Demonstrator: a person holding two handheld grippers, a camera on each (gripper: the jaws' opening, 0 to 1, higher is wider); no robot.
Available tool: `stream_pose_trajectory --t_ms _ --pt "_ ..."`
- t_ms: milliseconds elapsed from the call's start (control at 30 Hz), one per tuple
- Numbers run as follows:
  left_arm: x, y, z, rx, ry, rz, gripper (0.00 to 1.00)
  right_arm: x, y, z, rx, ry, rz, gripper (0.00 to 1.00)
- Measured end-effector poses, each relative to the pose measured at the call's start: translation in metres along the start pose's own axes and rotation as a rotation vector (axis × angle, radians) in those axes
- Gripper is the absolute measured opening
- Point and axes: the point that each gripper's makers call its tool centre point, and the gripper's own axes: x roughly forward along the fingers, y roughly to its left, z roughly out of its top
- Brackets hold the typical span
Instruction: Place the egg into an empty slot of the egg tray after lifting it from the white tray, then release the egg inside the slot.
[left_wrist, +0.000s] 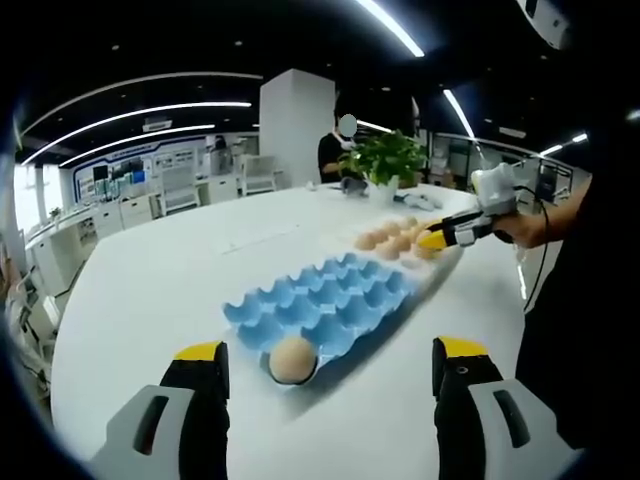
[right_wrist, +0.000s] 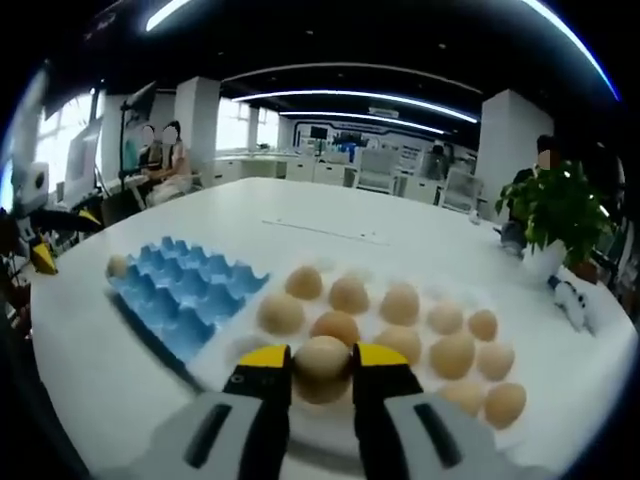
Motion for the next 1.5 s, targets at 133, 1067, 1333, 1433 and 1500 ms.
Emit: stream_pose_trajectory --t_ms 133,1067,1333,1433,1500 --pt "0.0 0.001 0.001 0.001 -0.003 0.001 0.83 -0.001 0.001 0.004 0.004 -0.009 0.007 0.22" --pt "0.001 0.003 -0.002 0.0 0.004 0.006 0.84 -0.002 0.03 0.026 0.032 -0.052 0.079 0.22" --pt "0.0 0.003 -0.001 0.003 -0.001 0.009 0.84 0.004 0.062 0.036 0.024 -0.071 0.156 0.22" --pt "0.0 0.003 -0.001 0.001 0.002 0.007 0.84 0.006 0.069 0.038 0.025 -0.074 0.176 0.22" --pt "-0.001 0.002 -0.003 0.005 0.01 0.005 0.84 0.01 0.084 0.043 0.022 -0.081 0.215 0.22"
